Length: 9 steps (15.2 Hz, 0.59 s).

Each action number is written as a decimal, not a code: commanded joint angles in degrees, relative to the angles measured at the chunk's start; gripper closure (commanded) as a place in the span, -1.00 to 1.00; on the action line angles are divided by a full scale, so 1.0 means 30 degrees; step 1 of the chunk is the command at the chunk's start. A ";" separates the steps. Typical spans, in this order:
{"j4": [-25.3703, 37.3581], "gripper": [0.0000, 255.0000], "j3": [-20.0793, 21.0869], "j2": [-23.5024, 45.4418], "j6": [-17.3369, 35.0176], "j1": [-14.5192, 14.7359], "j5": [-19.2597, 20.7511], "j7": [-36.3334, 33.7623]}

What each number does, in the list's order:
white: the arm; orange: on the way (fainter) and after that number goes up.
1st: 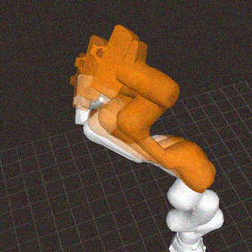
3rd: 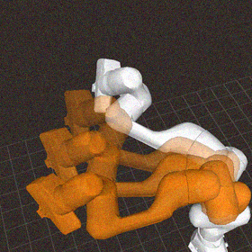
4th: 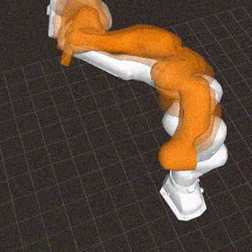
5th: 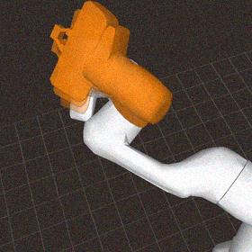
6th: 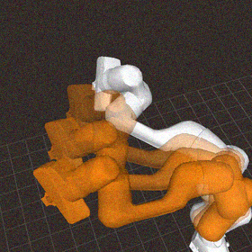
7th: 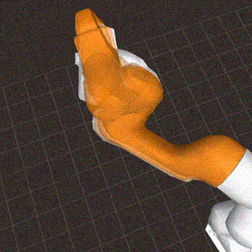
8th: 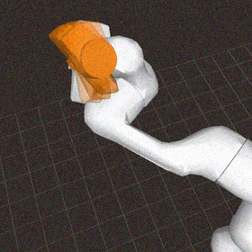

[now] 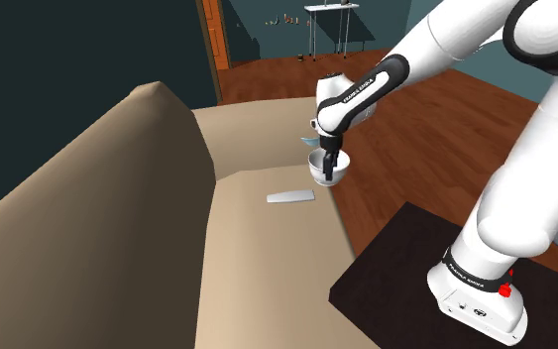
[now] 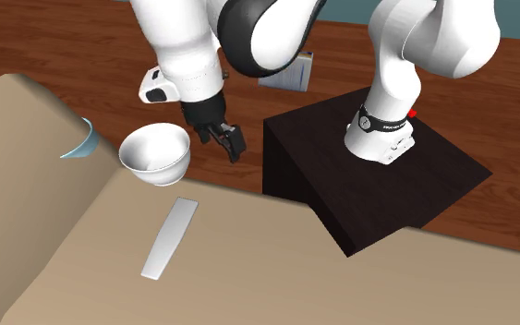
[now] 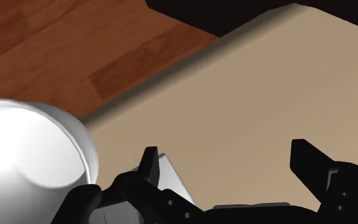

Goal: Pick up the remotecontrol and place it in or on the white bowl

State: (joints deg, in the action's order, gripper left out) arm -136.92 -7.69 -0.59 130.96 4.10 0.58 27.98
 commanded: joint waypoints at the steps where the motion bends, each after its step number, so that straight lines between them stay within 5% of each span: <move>1: 0.0989 -1.00 0.0038 0.1665 0.0911 0.0053 -0.0184 0.1006; 9: 0.4985 -1.00 0.0849 0.7454 0.3542 -0.0074 -0.0583 0.4221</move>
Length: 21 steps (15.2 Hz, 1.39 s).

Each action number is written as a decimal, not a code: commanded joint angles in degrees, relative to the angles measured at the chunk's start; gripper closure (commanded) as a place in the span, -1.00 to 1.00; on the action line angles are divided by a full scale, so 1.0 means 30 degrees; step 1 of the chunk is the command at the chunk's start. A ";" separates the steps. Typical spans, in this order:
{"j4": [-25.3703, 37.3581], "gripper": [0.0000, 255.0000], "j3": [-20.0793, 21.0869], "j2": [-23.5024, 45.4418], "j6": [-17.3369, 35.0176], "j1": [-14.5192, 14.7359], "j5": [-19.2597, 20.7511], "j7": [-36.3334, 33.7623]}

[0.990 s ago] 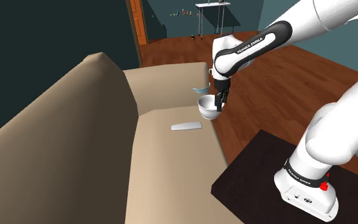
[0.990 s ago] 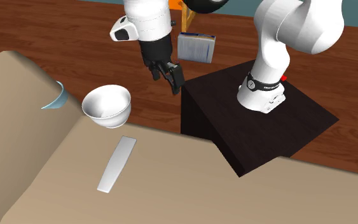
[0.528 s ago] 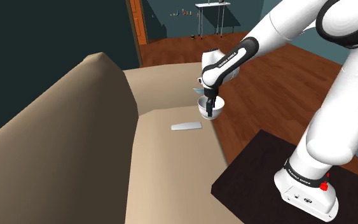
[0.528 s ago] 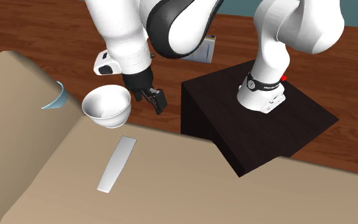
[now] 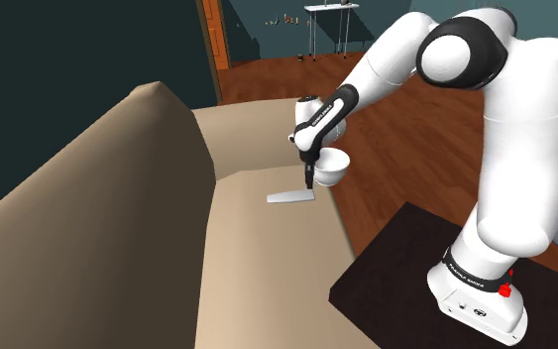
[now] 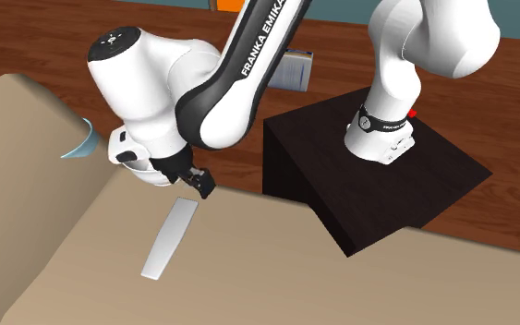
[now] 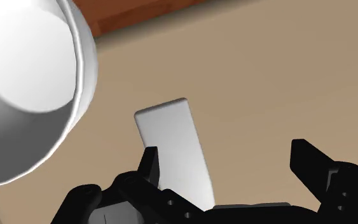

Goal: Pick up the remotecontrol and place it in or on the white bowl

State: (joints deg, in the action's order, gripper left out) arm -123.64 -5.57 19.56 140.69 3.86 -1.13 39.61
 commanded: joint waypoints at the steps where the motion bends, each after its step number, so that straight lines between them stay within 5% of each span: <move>1: 0.1148 -1.00 0.0271 0.1439 0.0520 -0.0021 0.0000 0.0682; 9: 0.6132 -1.00 0.1178 0.6572 0.1494 -0.0077 0.0489 0.2818; 21: 0.6734 -1.00 0.1213 0.8256 0.2576 -0.0140 0.0460 0.2836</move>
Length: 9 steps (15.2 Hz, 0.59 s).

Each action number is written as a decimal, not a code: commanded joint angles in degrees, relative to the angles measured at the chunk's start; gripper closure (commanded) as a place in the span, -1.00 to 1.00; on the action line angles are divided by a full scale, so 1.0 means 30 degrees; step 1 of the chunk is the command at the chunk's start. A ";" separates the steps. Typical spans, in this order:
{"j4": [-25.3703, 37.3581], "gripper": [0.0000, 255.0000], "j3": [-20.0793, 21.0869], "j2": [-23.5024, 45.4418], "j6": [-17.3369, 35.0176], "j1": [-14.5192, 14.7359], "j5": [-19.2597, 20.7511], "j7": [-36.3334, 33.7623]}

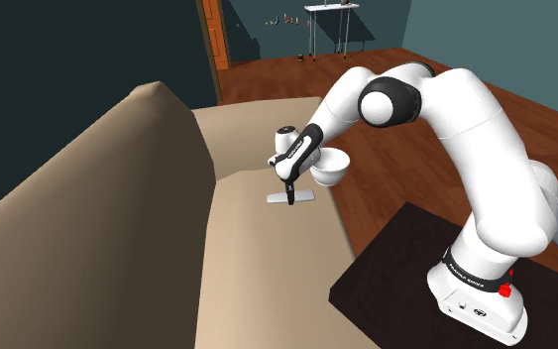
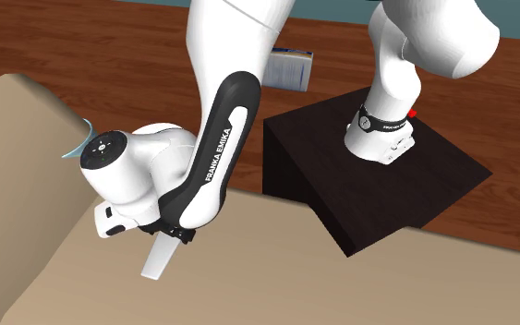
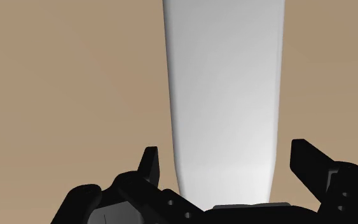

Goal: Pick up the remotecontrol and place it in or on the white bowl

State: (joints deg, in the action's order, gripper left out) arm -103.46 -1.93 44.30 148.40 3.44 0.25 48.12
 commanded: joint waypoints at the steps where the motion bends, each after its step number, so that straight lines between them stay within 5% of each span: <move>1: 0.0007 -1.00 0.0000 0.0010 0.0006 0.0001 0.0000 -0.0001; 3: 0.0005 -1.00 0.0000 0.0008 0.0005 0.0001 0.0000 -0.0001; 4: 0.0005 1.00 0.0000 0.0008 0.0005 0.0001 0.0000 -0.0001; 9: 0.0012 1.00 0.0000 0.0010 0.0000 0.0003 0.0000 -0.0003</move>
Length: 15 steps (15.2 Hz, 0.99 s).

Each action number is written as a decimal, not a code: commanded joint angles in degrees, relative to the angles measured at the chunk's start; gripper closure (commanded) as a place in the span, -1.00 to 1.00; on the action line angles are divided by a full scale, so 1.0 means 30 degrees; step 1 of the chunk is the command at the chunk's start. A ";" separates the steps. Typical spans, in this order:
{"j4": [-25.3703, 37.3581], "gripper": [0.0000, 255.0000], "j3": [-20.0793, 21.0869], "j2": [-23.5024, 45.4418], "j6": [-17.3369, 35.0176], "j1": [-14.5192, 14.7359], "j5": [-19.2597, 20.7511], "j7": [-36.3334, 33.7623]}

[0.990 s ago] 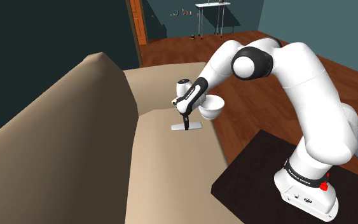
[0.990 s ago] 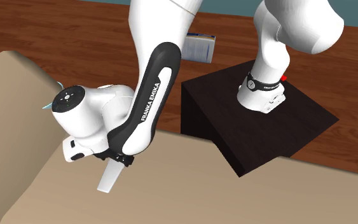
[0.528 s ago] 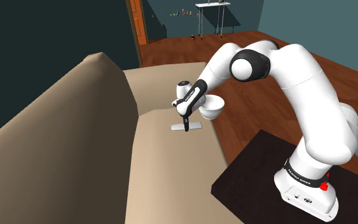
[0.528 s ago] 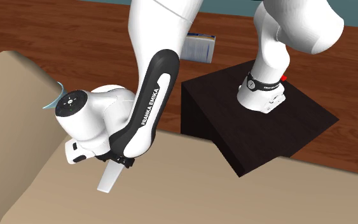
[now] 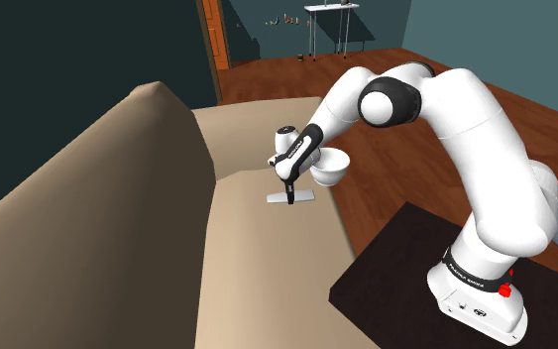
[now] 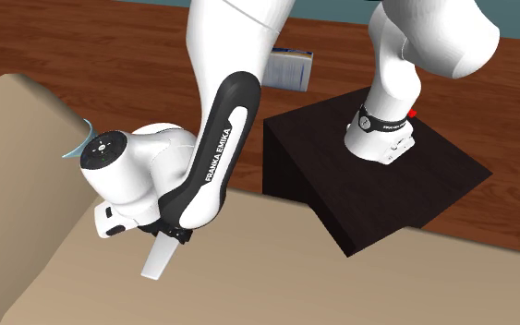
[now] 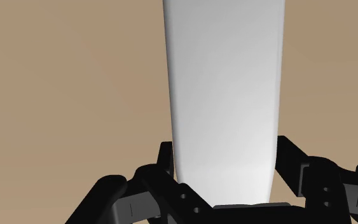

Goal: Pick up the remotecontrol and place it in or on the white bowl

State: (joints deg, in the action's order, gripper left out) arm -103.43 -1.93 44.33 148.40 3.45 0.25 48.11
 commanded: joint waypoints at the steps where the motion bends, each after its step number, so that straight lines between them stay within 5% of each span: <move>1: 0.0001 1.00 0.0001 0.0000 0.0001 0.0001 0.0001 0.0000; 15: -0.0741 1.00 -0.0049 -0.2379 -0.1635 0.0043 0.0041 0.0021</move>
State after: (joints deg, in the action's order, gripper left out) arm -105.96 -2.07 37.55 144.15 3.50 0.36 48.25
